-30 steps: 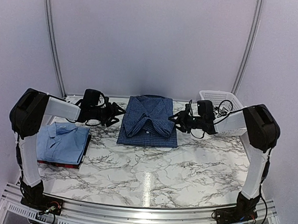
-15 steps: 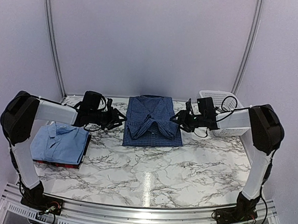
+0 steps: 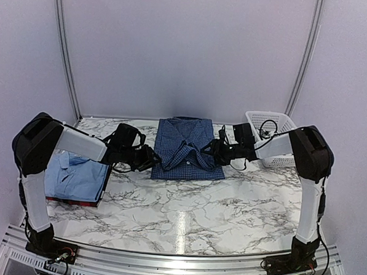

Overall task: Fold and stack the long sleeve shirts
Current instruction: Move the 2/3-rectangle-folded shirt to the center of the board.

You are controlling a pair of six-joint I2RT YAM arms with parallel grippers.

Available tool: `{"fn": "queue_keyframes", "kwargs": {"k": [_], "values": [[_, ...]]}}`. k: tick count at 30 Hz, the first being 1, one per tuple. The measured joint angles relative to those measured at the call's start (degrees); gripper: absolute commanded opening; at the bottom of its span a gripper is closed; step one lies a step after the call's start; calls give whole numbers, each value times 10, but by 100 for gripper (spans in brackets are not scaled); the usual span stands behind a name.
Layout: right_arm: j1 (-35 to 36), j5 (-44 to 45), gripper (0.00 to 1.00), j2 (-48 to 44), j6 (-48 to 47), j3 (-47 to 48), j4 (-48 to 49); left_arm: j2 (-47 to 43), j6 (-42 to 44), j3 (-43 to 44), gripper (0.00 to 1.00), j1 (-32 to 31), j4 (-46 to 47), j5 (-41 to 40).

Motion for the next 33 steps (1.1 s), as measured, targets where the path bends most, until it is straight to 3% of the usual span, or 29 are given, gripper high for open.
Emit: {"fn": "queue_keyframes", "kwargs": {"k": [5, 10, 18, 29, 31, 33], "values": [[2, -7, 65, 1, 13, -17, 31, 46, -5, 9, 32, 6, -2, -11], [6, -8, 65, -4, 23, -62, 75, 37, -21, -19, 26, 6, 8, -26], [24, 0, 65, -64, 60, -180, 155, -11, -44, -98, 25, -10, 37, -49], [63, 20, 65, -185, 99, -346, 203, -145, -72, -242, 25, -91, 22, -75], [69, 22, 66, -212, 102, -366, 200, -173, -75, -262, 27, -103, 9, -76], [69, 24, 66, -233, 99, -374, 192, -196, -73, -266, 38, -111, -12, -80]]}}
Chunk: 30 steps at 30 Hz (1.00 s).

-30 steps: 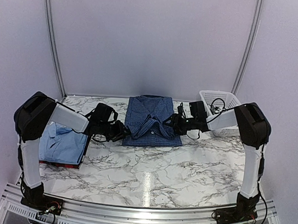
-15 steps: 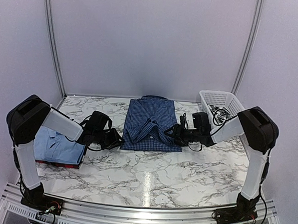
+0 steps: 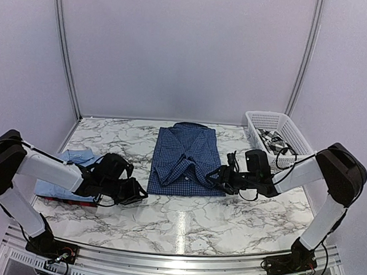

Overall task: Fold and stack the long sleeve shirts
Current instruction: Move the 2/3-rectangle-folded shirt to the center of the board, then smooth out the 2/3-rectangle-folded shirt at the center of the board.

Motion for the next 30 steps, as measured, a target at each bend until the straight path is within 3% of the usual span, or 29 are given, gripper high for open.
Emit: {"fn": "queue_keyframes", "kwargs": {"k": [6, 13, 24, 27, 30], "values": [[3, 11, 60, -35, -39, 1, -35, -29, 41, 55, 40, -10, -50, -15], [10, 55, 52, -39, -93, 13, -108, 54, 86, 175, 41, -9, -65, -20], [26, 88, 44, -2, -129, 66, -141, 124, 94, 223, 47, -3, -100, -16], [30, 93, 37, 11, -134, 71, -146, 130, 94, 223, 44, -3, -101, -15], [30, 101, 25, 17, -138, 74, -153, 143, 91, 224, 34, -2, -97, -8]]}}
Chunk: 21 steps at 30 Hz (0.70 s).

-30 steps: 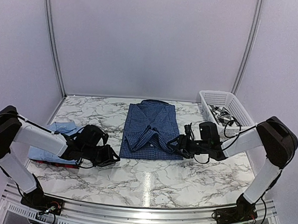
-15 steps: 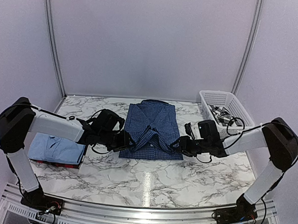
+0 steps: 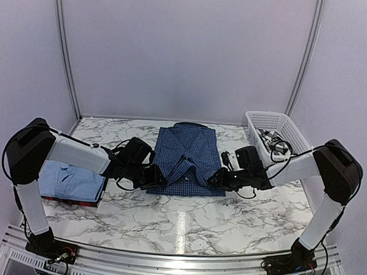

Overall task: Fold and stack the long sleeve shirts
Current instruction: Smooth out the 2/3-rectangle-folded shirt at the center of the board.

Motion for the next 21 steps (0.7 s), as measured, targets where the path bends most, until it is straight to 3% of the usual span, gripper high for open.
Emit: {"fn": "queue_keyframes", "kwargs": {"k": [3, 6, 9, 15, 21], "values": [[0, 4, 12, 0, -2, 7, -7, 10, -5, 0, 17, 3, 8, 5], [0, 8, 1, 0, -2, 21, -15, 11, -16, 0, 7, 10, 20, 7], [0, 11, 0, 0, -1, 39, -26, 11, -19, 7, 1, 19, 31, 9], [-8, 15, 0, 3, -2, 86, -49, 11, -23, 43, 0, 45, 42, 13], [-47, 8, 0, 53, -5, 163, -57, 35, -21, 113, 13, 87, 46, 31]]}}
